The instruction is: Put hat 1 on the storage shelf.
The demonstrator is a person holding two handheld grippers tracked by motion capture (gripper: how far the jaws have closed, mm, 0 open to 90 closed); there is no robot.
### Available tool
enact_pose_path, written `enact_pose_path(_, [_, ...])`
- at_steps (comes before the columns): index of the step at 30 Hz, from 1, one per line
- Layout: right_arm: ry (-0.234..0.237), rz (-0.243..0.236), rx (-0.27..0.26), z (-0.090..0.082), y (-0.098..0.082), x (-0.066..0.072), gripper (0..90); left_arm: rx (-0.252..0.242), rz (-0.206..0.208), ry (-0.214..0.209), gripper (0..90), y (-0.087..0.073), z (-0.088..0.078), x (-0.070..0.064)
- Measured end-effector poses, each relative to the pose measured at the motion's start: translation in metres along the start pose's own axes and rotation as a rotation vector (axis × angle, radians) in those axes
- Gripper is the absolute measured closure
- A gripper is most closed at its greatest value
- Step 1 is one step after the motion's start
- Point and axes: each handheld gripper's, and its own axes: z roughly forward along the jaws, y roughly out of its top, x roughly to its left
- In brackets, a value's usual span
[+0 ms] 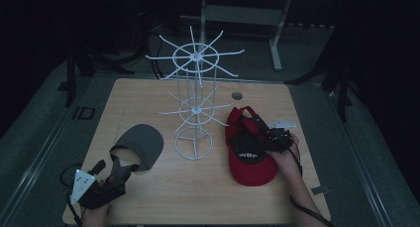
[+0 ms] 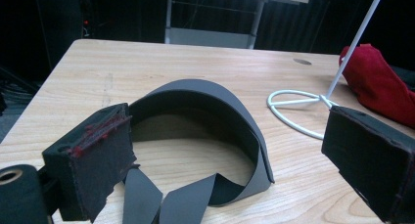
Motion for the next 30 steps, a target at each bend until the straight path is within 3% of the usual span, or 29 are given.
enact_pose_path(5, [-0.010, -0.044, 0.014, 0.009, 0.000, 0.004, 26.7, 0.004, -0.006, 0.000, 5.3, 0.000, 0.000, 0.001])
enact_pose_path(8, [-0.001, -0.056, 0.015, 0.012, 0.001, 0.006, 38.8, 0.009, -0.003, 0.003, 5.2, -0.001, 0.001, 0.001])
enact_pose_path(13, [0.018, -0.087, 0.029, 0.013, 0.005, 0.010, 69.6, 0.006, -0.006, 0.006, 5.2, -0.001, 0.000, 0.001])
enact_pose_path(17, [0.040, -0.051, 0.043, 0.013, 0.006, 0.007, 81.8, 0.005, -0.008, 0.015, 5.3, 0.000, -0.001, 0.002])
enact_pose_path(22, [0.027, -0.012, 0.040, 0.007, 0.007, 0.008, 86.1, 0.003, -0.015, 0.018, 5.3, 0.000, -0.001, 0.003])
enact_pose_path(30, [0.023, 0.014, -0.039, -0.018, 0.015, 0.009, 86.5, 0.010, -0.006, 0.019, 5.3, 0.001, -0.001, 0.002])
